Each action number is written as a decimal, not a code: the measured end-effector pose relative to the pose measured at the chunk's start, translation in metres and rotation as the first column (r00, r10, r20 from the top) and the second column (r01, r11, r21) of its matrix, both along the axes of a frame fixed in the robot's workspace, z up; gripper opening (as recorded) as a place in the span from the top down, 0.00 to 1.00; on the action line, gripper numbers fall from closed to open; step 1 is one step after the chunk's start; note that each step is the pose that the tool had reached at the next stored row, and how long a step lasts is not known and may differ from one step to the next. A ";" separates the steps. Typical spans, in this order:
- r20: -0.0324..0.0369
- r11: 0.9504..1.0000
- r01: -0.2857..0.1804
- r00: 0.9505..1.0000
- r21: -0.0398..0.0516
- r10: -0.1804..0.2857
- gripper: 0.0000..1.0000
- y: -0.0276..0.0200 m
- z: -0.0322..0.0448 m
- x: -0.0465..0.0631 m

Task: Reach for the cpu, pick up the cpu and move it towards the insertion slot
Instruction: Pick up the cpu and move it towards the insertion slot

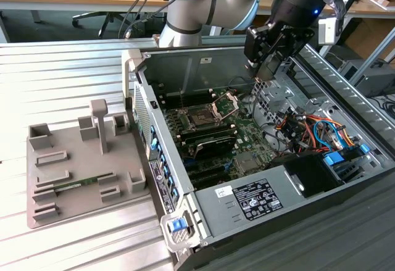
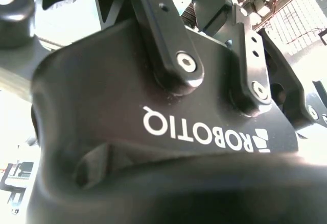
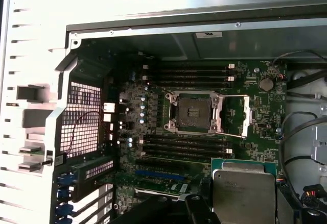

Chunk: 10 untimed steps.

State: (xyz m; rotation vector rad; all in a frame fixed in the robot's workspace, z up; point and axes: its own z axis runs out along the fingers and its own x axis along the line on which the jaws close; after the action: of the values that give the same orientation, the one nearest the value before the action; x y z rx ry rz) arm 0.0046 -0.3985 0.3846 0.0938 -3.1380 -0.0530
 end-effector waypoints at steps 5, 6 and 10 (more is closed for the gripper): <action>0.000 1.000 0.000 1.000 0.000 0.000 0.45 0.0000 -0.0002 0.001; 0.000 1.000 0.000 1.000 0.000 0.000 0.45 0.0000 -0.0002 0.001; 0.000 1.000 0.000 1.000 0.000 0.000 0.45 0.0000 -0.0004 0.002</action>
State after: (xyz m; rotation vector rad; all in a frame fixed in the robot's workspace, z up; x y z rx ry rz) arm 0.0067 -0.3985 0.3842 0.0938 -3.1379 -0.0530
